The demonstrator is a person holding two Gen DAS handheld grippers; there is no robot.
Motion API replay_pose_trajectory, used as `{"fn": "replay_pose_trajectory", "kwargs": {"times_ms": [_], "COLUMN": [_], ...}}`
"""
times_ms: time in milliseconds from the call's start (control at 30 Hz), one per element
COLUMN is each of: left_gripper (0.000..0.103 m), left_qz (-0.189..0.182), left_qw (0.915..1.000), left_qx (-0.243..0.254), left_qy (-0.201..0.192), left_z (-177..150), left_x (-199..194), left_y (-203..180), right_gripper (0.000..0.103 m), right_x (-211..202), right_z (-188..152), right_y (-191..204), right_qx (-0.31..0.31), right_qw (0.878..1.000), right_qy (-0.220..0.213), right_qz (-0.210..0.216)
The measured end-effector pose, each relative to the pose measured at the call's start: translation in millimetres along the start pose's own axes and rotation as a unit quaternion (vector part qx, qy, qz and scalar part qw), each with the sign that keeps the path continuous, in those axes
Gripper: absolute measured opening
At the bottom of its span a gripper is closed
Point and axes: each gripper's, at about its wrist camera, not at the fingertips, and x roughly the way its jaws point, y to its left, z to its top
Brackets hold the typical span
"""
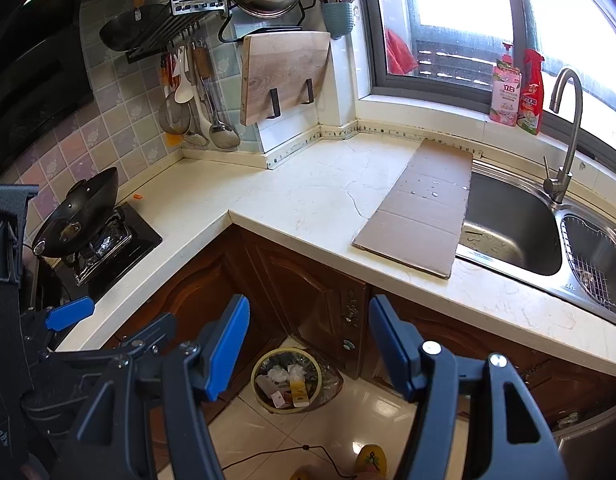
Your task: Collect trash
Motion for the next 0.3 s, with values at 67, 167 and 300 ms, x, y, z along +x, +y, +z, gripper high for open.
{"fn": "replay_pose_trajectory", "kwargs": {"times_ms": [67,167,300], "left_gripper": [0.102,0.102,0.102], "left_qz": [-0.002,-0.004,-0.005], "left_qw": [1.0,1.0,1.0], "left_qx": [0.001,0.004,0.006], "left_qy": [0.001,0.0,0.001], "left_z": [0.9,2.9,5.0], "left_x": [1.3,3.4,6.3], "left_y": [0.3,-0.5,-1.0], "right_gripper": [0.063,0.063,0.063], "right_x": [2.2,4.7,8.5], "right_z": [0.2,1.4,4.4], "right_y": [-2.8,-6.8,-9.9], "right_qx": [0.002,0.005,0.007], "right_qw": [1.0,1.0,1.0], "right_qy": [0.001,0.001,0.002], "right_qz": [-0.001,-0.002,-0.004]}}
